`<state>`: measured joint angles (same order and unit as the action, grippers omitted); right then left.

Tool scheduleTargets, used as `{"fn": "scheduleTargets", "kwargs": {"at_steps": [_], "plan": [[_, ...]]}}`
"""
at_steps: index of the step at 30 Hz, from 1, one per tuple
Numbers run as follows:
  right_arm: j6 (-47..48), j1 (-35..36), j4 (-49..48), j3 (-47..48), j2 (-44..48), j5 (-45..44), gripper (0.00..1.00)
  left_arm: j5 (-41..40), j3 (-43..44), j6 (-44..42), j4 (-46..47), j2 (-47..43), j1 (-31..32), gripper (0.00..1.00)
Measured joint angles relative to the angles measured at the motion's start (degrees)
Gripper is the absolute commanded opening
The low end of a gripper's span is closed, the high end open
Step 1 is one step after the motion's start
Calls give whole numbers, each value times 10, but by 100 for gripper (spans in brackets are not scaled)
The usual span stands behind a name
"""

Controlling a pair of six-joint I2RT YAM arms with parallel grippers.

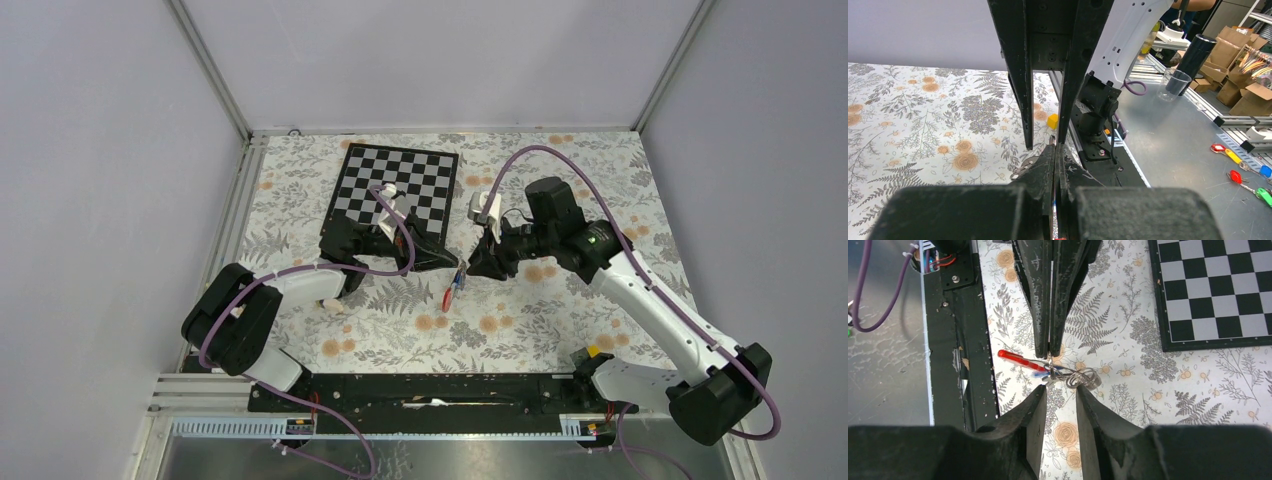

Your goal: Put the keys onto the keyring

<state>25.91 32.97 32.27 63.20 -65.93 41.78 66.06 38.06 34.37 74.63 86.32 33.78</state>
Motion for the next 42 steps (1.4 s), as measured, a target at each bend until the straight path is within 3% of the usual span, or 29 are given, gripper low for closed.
{"fn": "scheduleTargets", "kwargs": {"at_steps": [9,42], "plan": [[-2,0,-1,-16,-8,36,43,0,0,5,1,0,0,0],[-44,0,-74,-50,-36,42,35,-28,-2,4,-10,0,0,0]]}}
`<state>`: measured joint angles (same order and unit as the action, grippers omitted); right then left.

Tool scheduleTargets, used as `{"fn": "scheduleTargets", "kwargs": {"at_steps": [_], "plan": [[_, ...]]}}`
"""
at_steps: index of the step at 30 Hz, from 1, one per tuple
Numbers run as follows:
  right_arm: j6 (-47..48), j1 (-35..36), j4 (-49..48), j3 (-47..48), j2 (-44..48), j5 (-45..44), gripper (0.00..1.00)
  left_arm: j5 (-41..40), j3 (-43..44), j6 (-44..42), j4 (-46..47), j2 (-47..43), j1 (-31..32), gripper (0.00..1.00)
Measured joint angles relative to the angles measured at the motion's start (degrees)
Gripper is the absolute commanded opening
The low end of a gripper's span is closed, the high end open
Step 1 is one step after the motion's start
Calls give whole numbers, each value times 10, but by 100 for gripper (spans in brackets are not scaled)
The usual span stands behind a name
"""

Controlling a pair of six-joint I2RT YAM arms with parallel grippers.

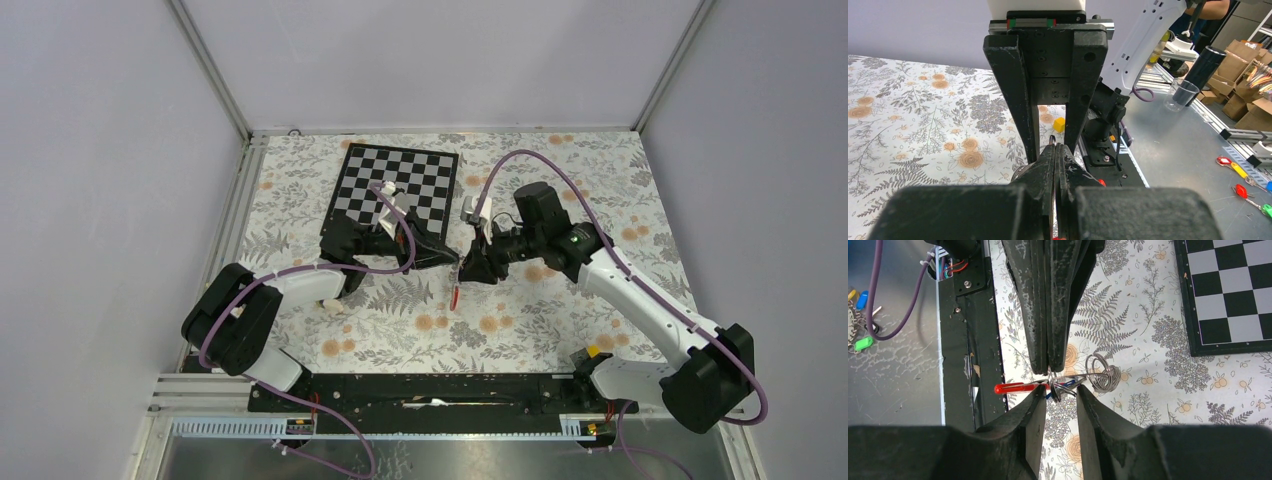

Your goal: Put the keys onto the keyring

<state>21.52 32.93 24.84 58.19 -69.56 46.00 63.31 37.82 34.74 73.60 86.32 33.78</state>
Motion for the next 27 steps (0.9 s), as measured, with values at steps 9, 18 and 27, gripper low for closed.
{"fn": "scheduleTargets", "kwargs": {"at_steps": [9,18,27], "plan": [[-5,0,-10,-7,0,-5,17,-7,0,-6,-8,0,0,0],[6,0,-9,-14,12,-36,1,-8,-5,-8,-11,0,-4,0],[27,-3,2,-14,34,-68,0,-8,-6,-12,-11,0,-9,0]]}}
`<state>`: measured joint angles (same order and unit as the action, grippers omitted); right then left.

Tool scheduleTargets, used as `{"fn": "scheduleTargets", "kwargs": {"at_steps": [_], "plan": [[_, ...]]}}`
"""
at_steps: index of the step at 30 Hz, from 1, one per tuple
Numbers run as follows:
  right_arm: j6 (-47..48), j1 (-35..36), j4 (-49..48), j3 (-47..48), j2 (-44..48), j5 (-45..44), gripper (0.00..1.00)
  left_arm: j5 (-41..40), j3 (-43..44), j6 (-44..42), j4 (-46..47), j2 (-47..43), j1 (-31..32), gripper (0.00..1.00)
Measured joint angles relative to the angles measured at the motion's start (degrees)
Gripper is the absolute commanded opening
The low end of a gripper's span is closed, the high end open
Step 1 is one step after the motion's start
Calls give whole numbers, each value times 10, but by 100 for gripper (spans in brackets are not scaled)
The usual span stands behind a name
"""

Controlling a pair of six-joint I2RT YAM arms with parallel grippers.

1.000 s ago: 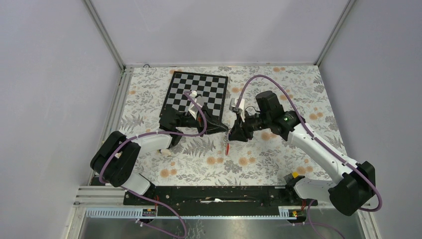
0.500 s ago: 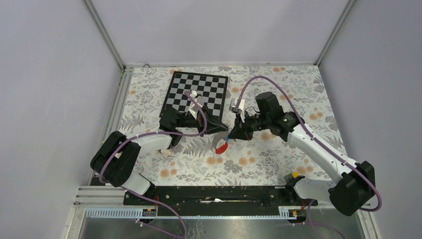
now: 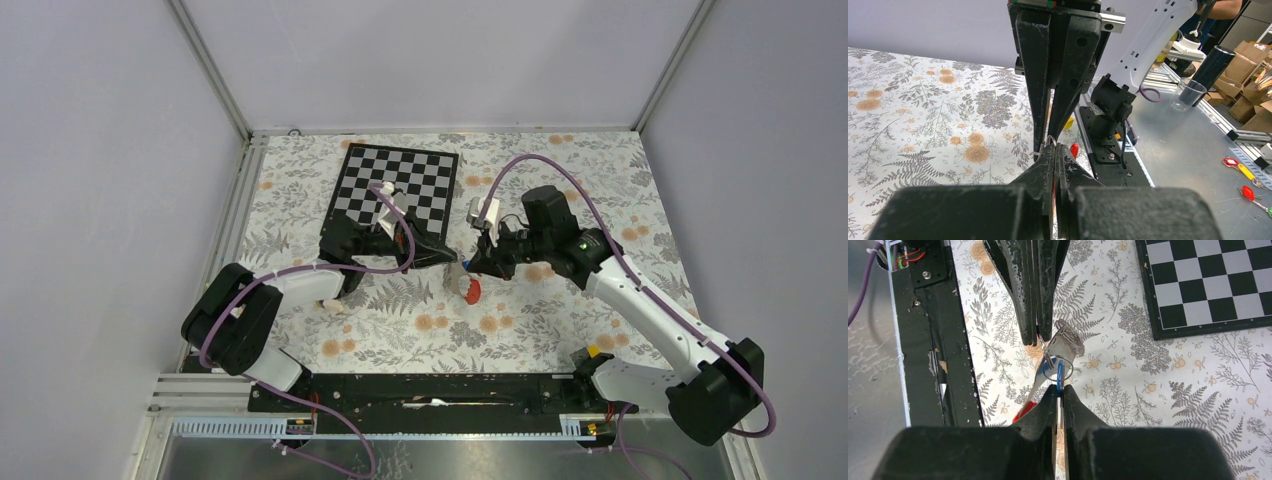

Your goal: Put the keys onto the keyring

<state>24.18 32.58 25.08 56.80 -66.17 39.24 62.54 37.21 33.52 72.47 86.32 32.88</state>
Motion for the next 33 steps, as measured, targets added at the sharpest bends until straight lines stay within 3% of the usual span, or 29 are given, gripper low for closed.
{"fn": "scheduleTargets", "kwargs": {"at_steps": [19,33], "plan": [[37,0,50,29,17,-52,0,1,-3,-35,-39,0,-2,0],[42,12,89,87,-23,-58,0,1,-2,-53,-73,0,-2,0]]}}
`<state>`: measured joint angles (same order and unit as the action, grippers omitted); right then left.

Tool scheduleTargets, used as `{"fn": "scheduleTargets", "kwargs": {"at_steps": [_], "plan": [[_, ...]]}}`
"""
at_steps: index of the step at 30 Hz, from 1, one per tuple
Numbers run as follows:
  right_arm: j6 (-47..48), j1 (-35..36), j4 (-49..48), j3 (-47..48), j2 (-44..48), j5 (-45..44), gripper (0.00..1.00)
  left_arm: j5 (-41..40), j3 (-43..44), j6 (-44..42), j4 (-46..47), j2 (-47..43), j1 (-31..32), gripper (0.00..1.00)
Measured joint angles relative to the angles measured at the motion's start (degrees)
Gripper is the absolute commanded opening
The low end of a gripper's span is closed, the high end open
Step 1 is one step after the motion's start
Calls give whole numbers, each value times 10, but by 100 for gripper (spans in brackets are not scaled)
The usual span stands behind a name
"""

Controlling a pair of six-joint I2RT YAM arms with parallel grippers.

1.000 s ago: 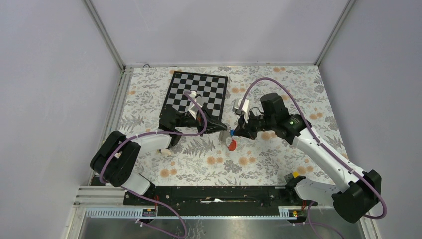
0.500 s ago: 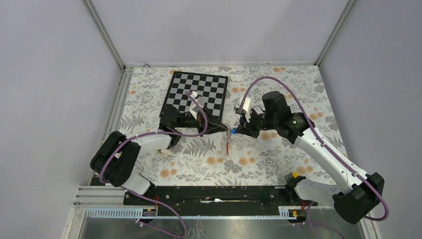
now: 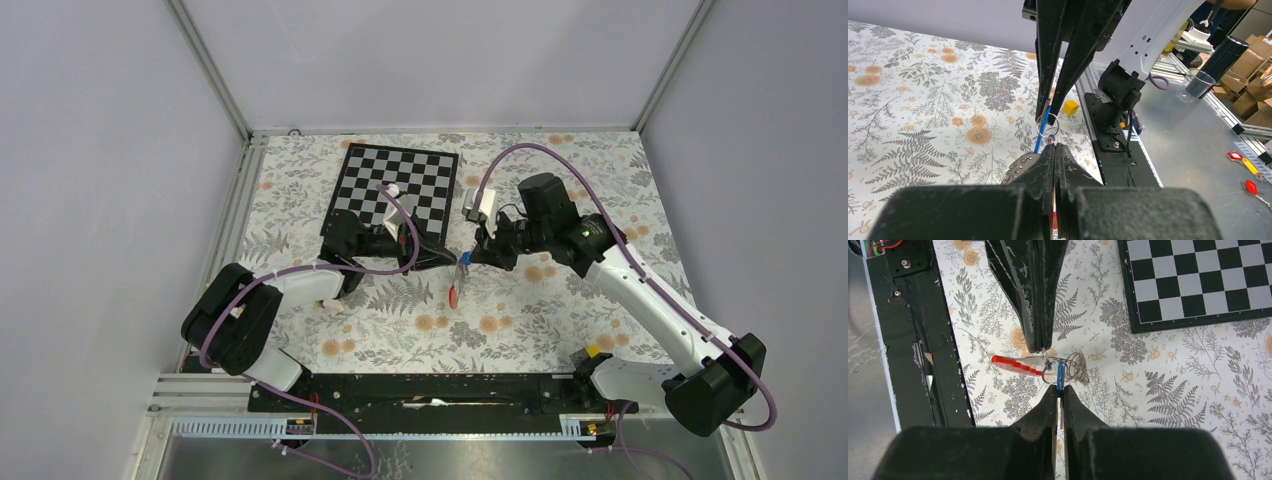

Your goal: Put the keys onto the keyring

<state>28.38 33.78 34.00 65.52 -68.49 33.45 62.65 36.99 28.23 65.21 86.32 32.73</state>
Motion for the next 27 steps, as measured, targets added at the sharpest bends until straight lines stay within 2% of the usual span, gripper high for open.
{"fn": "scheduleTargets", "kwargs": {"at_steps": [15,27], "plan": [[21,14,19,13,-2,-41,0,0,2,-34,-45,-3,2,12],[74,27,42,39,-1,-130,0,-19,42,-136,-205,-41,-6,51]]}}
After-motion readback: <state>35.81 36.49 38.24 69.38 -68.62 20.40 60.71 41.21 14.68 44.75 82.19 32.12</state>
